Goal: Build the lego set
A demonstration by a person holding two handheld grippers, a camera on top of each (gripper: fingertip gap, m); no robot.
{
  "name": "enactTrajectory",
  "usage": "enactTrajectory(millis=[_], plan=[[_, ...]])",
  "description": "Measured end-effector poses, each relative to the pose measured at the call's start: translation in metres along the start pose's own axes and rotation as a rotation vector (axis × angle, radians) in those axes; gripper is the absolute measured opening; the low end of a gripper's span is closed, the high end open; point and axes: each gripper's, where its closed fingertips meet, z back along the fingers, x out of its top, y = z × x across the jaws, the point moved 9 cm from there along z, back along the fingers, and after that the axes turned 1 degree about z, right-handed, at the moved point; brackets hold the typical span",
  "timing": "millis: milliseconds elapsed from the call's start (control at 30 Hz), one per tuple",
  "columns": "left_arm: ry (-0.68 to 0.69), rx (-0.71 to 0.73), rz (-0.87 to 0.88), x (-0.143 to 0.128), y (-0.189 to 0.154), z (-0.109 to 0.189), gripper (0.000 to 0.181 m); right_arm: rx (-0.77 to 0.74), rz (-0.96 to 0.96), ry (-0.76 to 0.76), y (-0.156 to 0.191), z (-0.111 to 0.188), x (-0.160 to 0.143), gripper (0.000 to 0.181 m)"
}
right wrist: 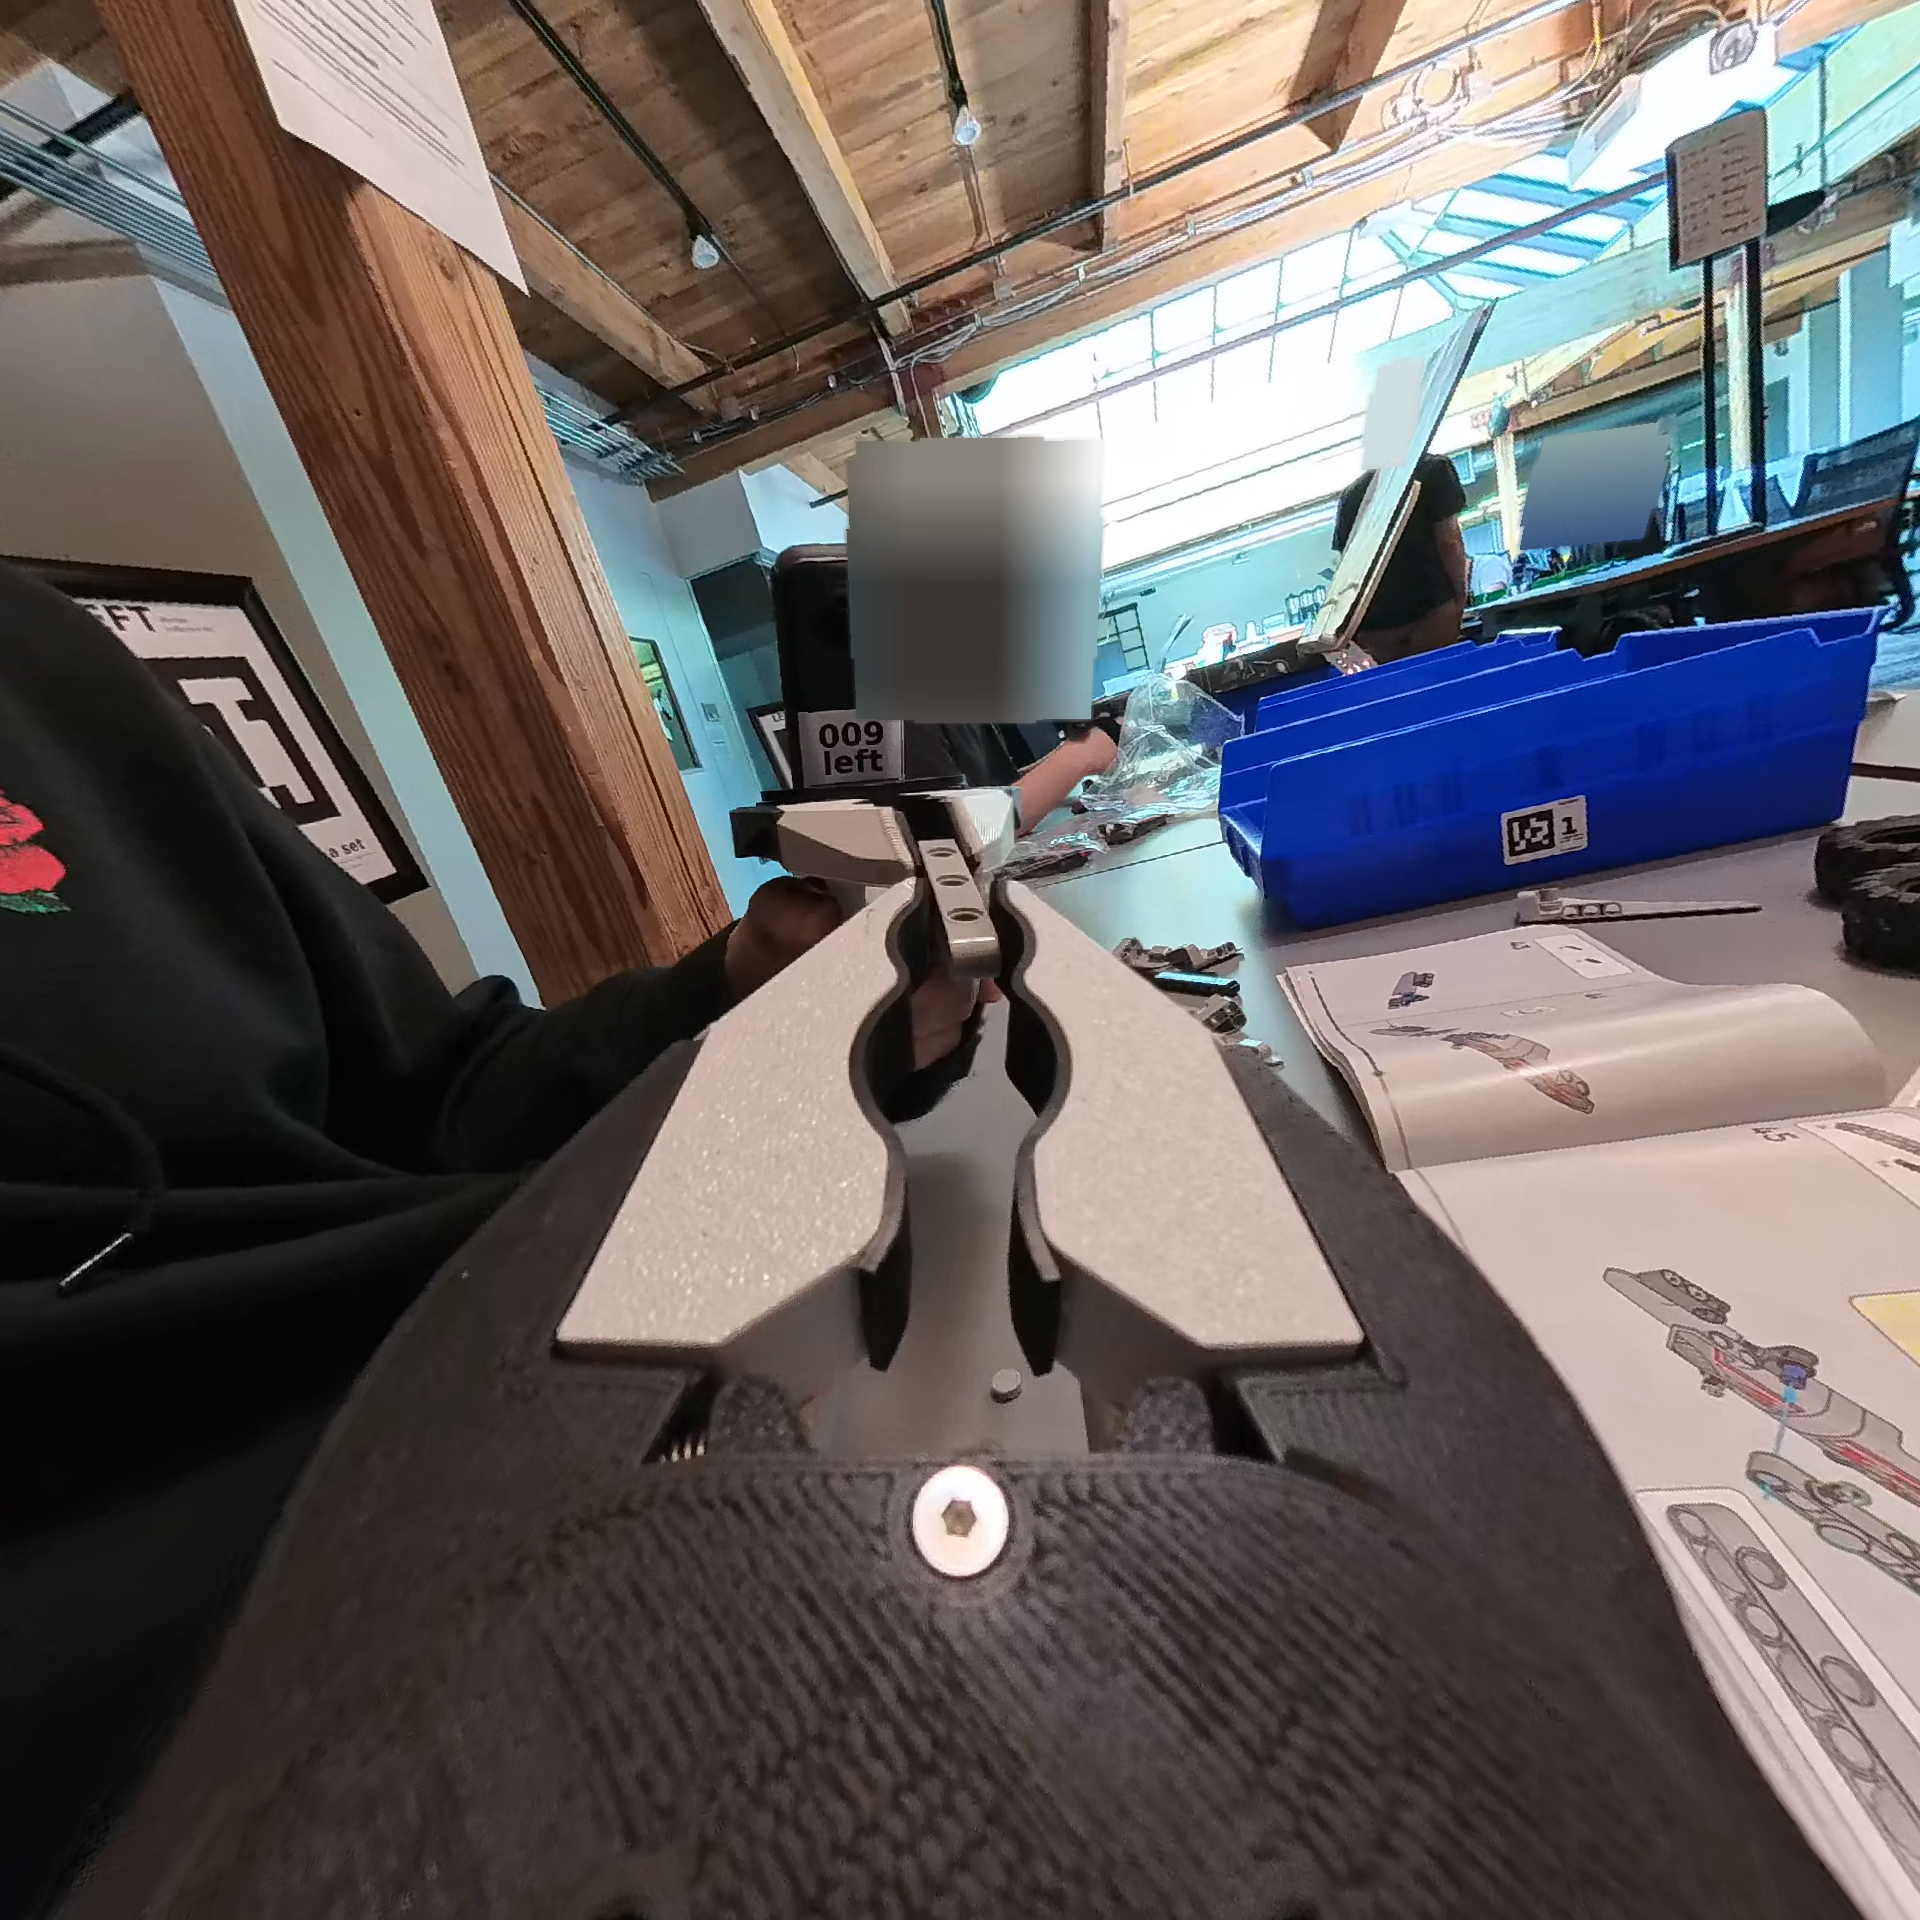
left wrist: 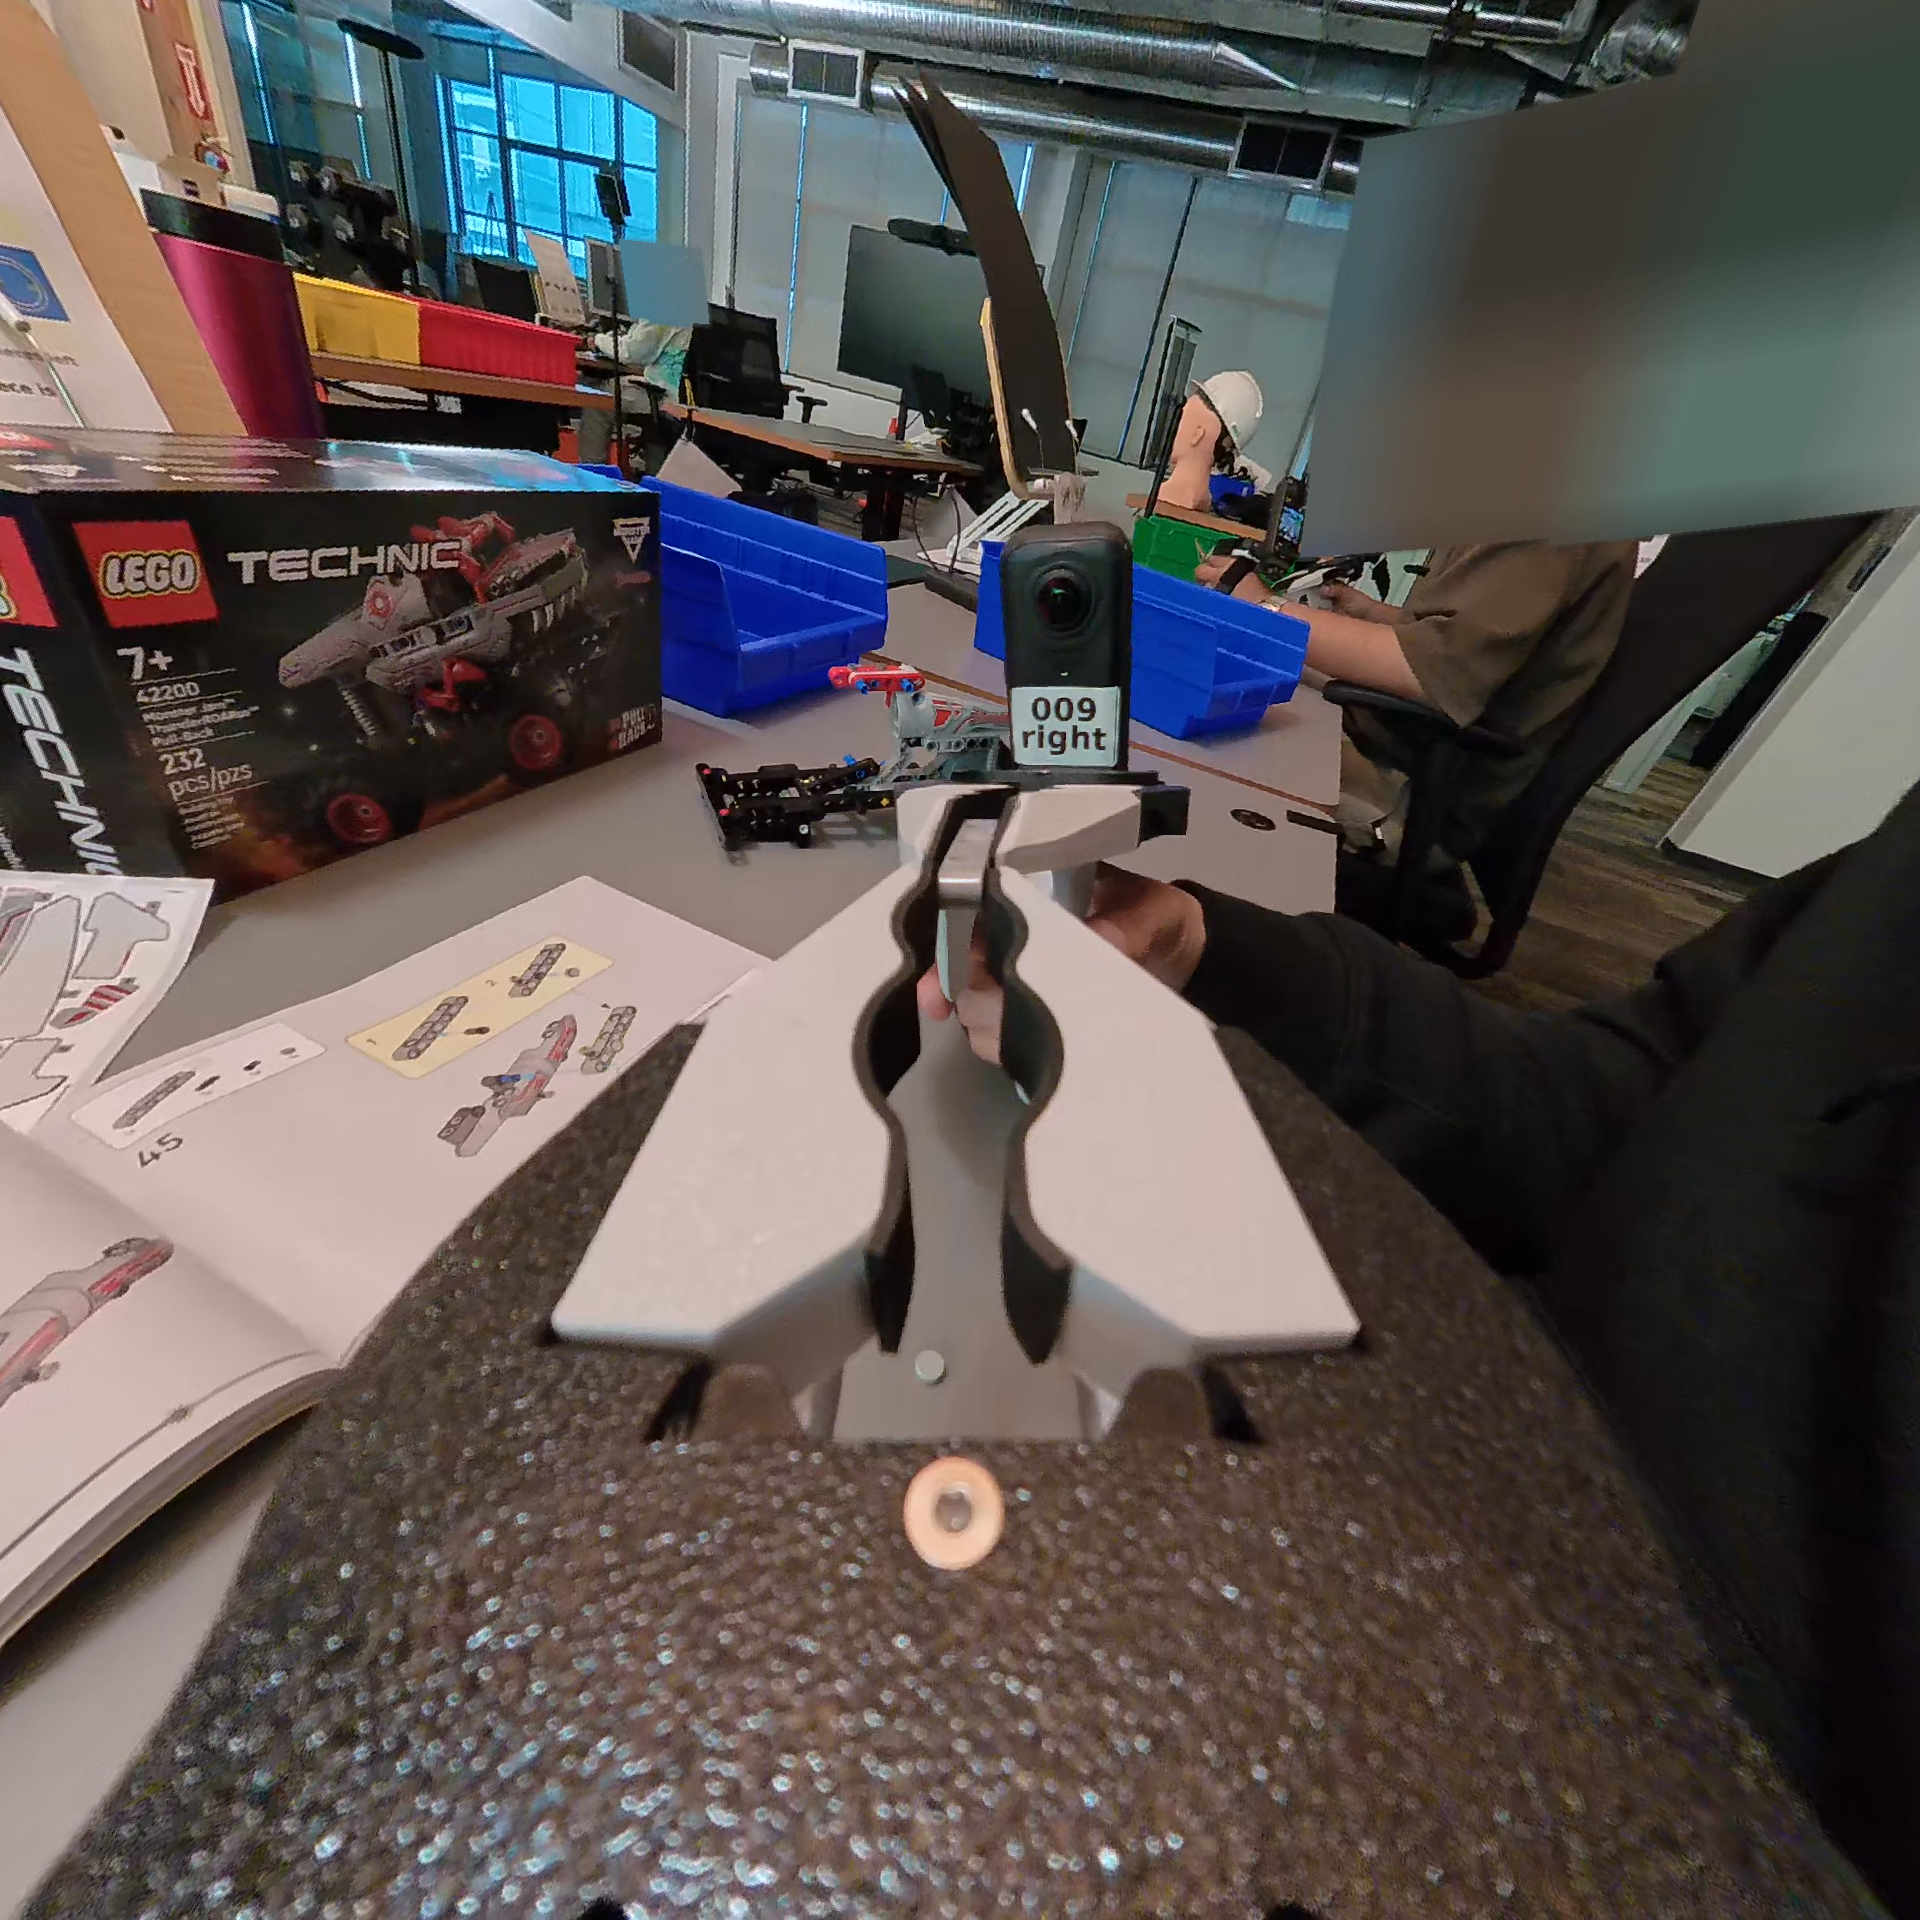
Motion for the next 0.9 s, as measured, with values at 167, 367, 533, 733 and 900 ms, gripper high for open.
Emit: enactTrajectory(millis=[167, 367, 533, 733, 900], plan=[[0.018, -0.008, -0.013, -0.0008, -0.0010, 0.0034, 0.006, 0.018, -0.002, 0.020, 0.0013, -0.0019, -0.0012, 0.008], [0.029, 0.000, -0.024, -0.0003, -0.0004, 0.0054, 0.006, 0.008, -0.001, 0.030, 0.0009, -0.0040, -0.0016, 0.009], [0.035, 0.003, -0.026, 0.0003, 0.0004, 0.0048, 0.006, -0.002, 0.006, 0.031, 0.0003, -0.0040, -0.0013, 0.010], [0.038, 0.004, 0.010, 0.0001, 0.0031, 0.0028, 0.007, -0.007, 0.015, 0.033, -0.0002, -0.0027, -0.0004, 0.008], [0.031, 0.037, -0.031, 0.0027, 0.0032, 0.0011, 0.008, -0.029, 0.047, 0.020, -0.0001, -0.0022, 0.0012, 0.007]])
